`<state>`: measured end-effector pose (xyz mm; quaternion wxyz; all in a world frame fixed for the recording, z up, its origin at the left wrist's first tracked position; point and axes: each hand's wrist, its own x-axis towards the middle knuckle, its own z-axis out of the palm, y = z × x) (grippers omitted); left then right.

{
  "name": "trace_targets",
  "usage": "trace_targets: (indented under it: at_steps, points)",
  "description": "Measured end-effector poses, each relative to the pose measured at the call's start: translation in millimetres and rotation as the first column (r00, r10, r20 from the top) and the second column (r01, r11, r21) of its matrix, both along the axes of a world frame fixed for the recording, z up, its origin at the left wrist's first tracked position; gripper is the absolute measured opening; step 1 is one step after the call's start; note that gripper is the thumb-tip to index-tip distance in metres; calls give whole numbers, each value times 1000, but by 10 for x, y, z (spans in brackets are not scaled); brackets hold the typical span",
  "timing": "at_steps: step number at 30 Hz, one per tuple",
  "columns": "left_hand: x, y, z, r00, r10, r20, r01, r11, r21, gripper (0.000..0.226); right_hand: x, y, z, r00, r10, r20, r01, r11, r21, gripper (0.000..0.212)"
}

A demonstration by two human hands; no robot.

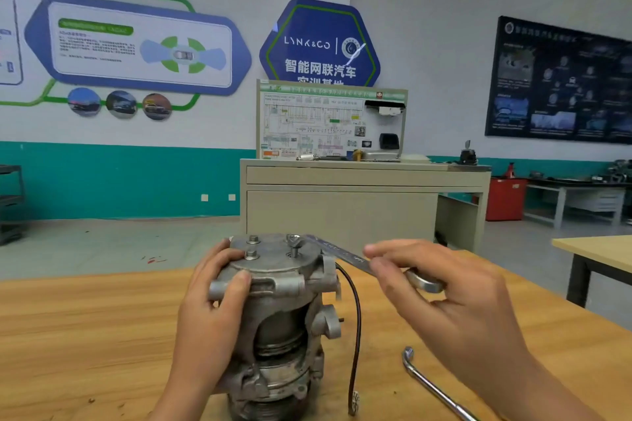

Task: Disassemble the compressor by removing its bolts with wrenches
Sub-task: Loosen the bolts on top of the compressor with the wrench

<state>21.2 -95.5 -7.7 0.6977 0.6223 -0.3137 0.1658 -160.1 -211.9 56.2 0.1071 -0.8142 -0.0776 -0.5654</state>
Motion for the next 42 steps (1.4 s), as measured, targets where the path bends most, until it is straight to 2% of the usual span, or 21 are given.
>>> trace_targets:
  at_steps: [2, 4, 6, 8, 10, 12, 14, 16, 17, 19, 22, 25, 27, 30, 33, 35, 37, 39, 41, 42]
  points:
    - [36, 38, 14, 999, 2, 35, -5, 997, 73, 24, -134, -306, 87, 986, -138, -96, 138, 990, -8, 25]
    - [65, 88, 42, 997, -15, 79, 5, 991, 132, 24, -175, -483, 249, 923, -279, -265, 285, 958, -14, 46]
    - [93, 161, 104, 994, -35, 101, 12, 975, 221, 21, -113, -637, 346, 820, -400, -410, 370, 916, -153, 64]
    - [116, 253, 220, 991, -69, 111, 25, 936, 350, 19, -14, -734, 464, 685, -536, -493, 401, 843, -359, 59]
    - [152, 340, 366, 989, -101, 103, 35, 860, 509, 18, 128, -844, 503, 613, -621, -489, 345, 767, -541, 44]
    - [166, 393, 508, 983, -126, 131, 14, 769, 639, 29, 270, -891, 486, 588, -720, -369, 342, 635, -692, 36]
    - [154, 392, 629, 974, -141, 180, -16, 743, 669, 41, 351, -927, 449, 667, -721, -186, 360, 531, -767, 24]
    - [109, 335, 724, 962, -155, 224, -22, 776, 630, 45, 368, -989, 408, 803, -593, -66, 375, 587, -718, 14]
    - [96, 282, 755, 958, -161, 235, -15, 795, 607, 45, 373, -1017, 383, 837, -547, -33, 376, 617, -691, 13]
    - [72, 134, 806, 955, -160, 252, -32, 785, 619, 47, 378, -1056, 331, 848, -529, -15, 383, 632, -673, 13]
    - [41, -109, 828, 949, -157, 273, -91, 693, 715, 56, 329, -1098, 336, 846, -532, -42, 403, 689, -602, 11]
    - [55, -254, 853, 953, -140, 270, -105, 682, 724, 57, 313, -1089, 325, 848, -518, -113, 355, 713, -605, 12]
    - [88, -291, 882, 948, -146, 283, -108, 689, 717, 48, 351, -1062, 269, 852, -503, -147, 323, 724, -610, 12]
    - [114, -294, 909, 931, -185, 313, -101, 696, 711, 31, 375, -1041, 177, 860, -475, -186, 319, 785, -531, 11]
    - [124, -272, 987, 951, -210, 227, 22, 779, 626, 19, 350, -1016, 82, 861, -453, -233, 335, 848, -410, 15]
    - [158, -177, 1127, 976, -164, 144, 78, 878, 471, 8, 331, -1000, 44, 871, -409, -272, 343, 903, -258, 18]
    - [262, 68, 1250, 988, -110, 107, 73, 951, 301, 9, 299, -999, 46, 898, -340, -281, 319, 940, -117, 25]
    - [450, 441, 1221, 990, -59, 126, 27, 970, 240, 13, 254, -994, 70, 922, -274, -273, 277, 960, -28, 35]
    - [633, 806, 946, 992, 22, 127, -67, 931, 359, 13, 213, -959, 82, 923, -255, -288, 264, 964, -7, 42]
    - [727, 948, 705, 988, 90, 125, -139, 869, 476, 12, 207, -934, 77, 919, -257, -300, 266, 964, -11, 44]
